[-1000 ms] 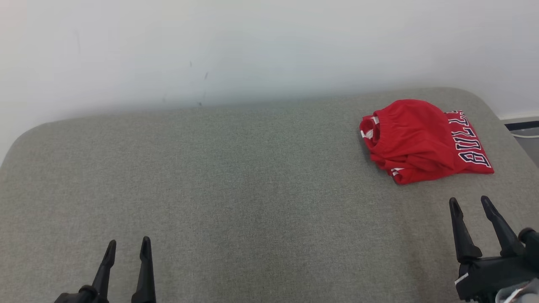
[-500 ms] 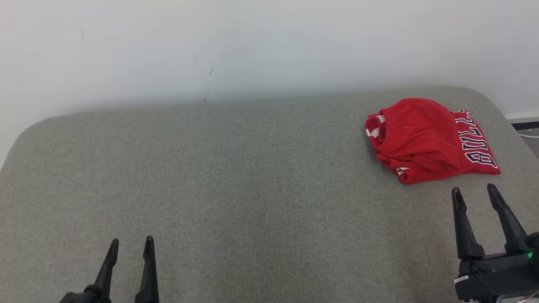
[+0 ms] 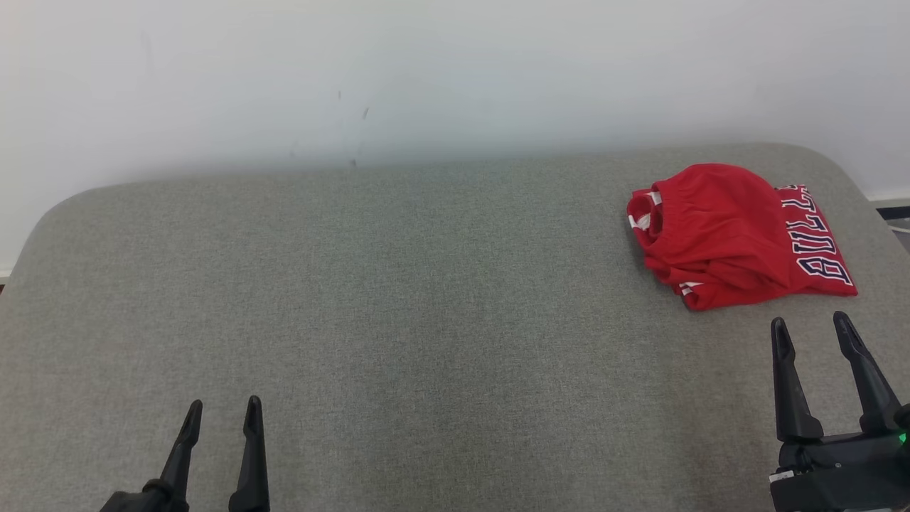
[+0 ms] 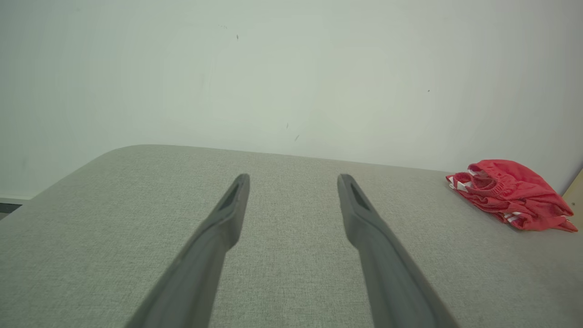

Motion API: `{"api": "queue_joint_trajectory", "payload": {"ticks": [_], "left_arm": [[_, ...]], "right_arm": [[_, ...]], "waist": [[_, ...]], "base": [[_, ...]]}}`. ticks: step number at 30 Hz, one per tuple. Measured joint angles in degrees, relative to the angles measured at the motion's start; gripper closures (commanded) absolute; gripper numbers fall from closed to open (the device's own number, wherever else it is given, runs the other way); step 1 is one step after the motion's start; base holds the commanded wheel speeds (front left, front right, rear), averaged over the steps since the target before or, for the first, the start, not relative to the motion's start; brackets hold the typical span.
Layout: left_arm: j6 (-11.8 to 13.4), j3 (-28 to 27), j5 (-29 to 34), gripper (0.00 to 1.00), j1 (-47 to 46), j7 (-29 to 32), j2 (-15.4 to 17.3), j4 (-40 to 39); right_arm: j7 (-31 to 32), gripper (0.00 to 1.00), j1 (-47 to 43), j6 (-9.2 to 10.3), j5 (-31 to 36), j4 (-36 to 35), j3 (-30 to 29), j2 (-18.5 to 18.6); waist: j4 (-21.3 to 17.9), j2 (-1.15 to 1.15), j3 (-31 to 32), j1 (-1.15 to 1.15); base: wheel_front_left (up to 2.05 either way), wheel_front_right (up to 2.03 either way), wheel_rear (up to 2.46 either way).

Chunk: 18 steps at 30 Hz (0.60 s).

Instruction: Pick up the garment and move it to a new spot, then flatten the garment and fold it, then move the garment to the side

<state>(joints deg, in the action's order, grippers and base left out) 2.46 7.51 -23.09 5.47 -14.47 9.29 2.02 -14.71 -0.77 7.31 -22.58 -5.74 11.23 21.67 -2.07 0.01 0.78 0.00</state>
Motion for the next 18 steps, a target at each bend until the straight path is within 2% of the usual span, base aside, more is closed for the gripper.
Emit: {"api": "queue_joint_trajectory", "payload": {"ticks": [15, 16, 18], "left_arm": [[-1.57, -0.94, 1.18, 0.0, -0.32, 0.0, -0.57, 0.9], [-1.76, -0.89, 1.16, 1.0, -0.28, 0.02, -0.64, 1.14], [-1.79, -0.76, 1.16, 1.0, 0.15, 0.23, -0.92, 2.37]], "right_arm": [[0.0, 0.0, -0.99, -0.34, 1.47, -0.46, -2.15, -1.8], [0.01, 1.0, -1.01, -0.31, 1.47, -0.22, -2.07, -2.0], [0.04, 1.0, -1.44, -0.27, 1.41, 1.05, -1.6, -2.85]], "waist": [[0.01, 0.0, -0.25, 0.0], [0.01, 0.0, -0.26, 0.0], [0.01, 0.0, -0.26, 0.0]], "base": [[0.0, 0.0, 0.0], [0.0, 0.0, 0.0], [0.0, 0.0, 0.0]]}}
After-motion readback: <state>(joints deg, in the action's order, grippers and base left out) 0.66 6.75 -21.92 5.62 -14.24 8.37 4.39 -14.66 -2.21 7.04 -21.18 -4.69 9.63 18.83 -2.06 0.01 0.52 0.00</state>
